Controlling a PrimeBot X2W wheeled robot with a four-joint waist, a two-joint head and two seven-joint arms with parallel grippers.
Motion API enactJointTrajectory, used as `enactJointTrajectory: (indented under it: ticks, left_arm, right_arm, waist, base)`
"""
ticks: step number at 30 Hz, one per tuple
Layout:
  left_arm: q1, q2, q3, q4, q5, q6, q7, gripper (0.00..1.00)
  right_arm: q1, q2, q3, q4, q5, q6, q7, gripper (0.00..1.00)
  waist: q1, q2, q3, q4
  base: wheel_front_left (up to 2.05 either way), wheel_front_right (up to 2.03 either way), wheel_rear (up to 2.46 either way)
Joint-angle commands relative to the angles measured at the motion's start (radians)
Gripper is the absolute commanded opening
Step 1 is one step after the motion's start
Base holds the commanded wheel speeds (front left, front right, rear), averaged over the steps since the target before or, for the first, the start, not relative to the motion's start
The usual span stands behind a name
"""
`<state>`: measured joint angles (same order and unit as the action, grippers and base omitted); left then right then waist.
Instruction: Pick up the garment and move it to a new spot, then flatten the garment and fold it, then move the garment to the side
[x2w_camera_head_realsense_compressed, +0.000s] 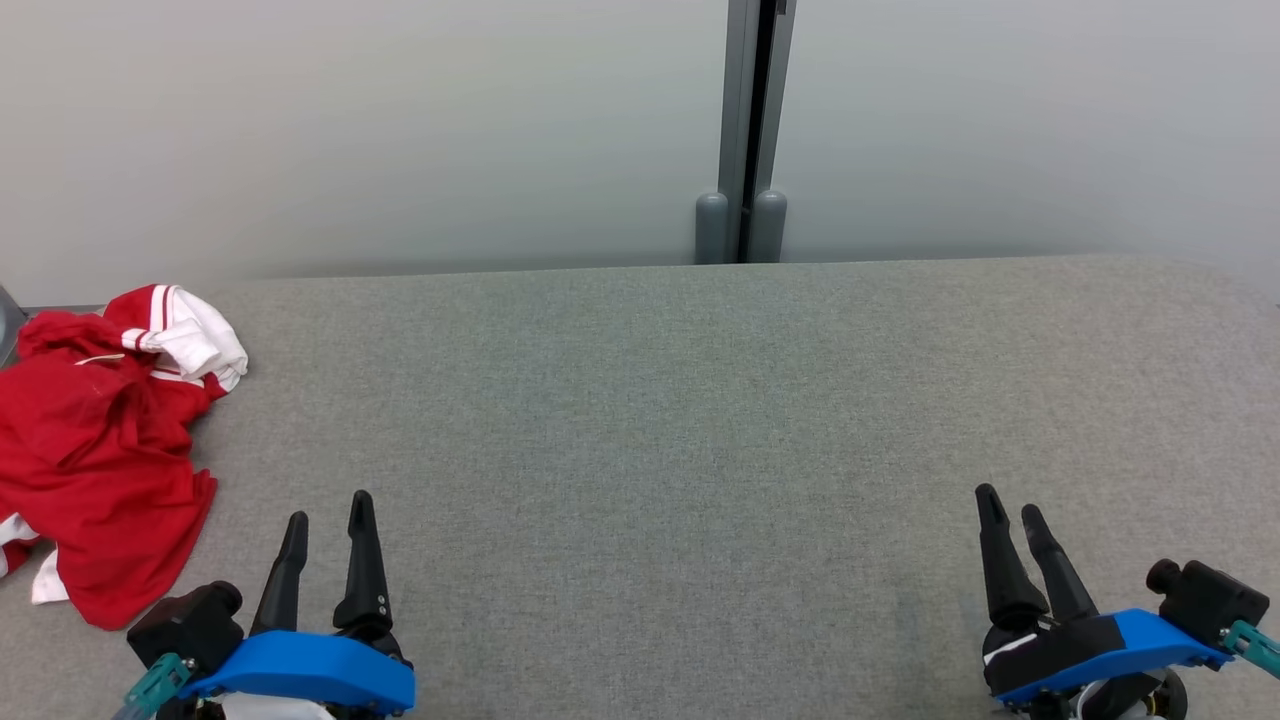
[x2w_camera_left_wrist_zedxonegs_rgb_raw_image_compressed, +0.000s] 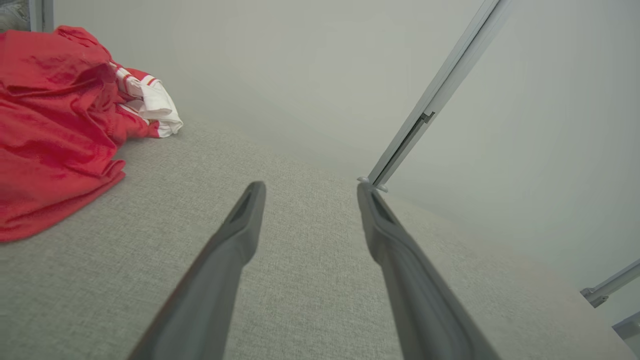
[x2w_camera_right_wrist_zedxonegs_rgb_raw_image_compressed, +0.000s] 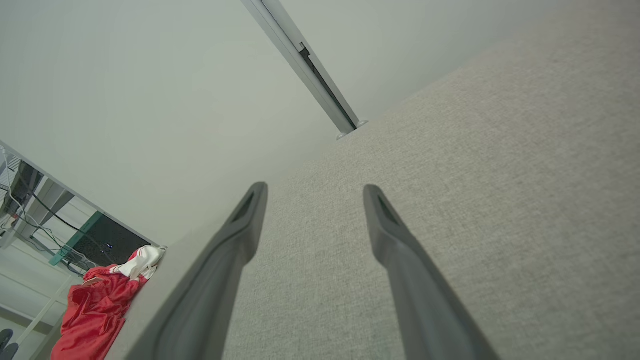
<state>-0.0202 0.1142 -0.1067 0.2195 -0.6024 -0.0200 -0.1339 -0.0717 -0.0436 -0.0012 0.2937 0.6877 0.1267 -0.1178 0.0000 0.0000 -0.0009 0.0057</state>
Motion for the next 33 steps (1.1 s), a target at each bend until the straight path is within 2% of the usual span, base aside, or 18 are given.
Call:
enactJointTrajectory:
  ticks: [1, 33]
  left_arm:
    - [-0.001, 0.008, -0.004, -0.01, 0.032, 0.004, -0.01, 1.0]
    - [0.01, 0.023, -0.061, 0.048, 0.274, 0.044, -0.064, 1.0]
  right_arm:
    - [-0.004, -0.007, 0.002, -0.005, -0.034, 0.004, -0.01, 1.0]
    - [-0.001, -0.009, -0.002, 0.003, -0.377, 0.004, -0.028, 1.0]
  waist:
    - [0.0, 0.0, 0.0, 0.0]
    - [0.0, 0.0, -0.008, -0.005]
  base:
    - [0.0, 0.0, 0.0]
    - [0.0, 0.0, 0.0]
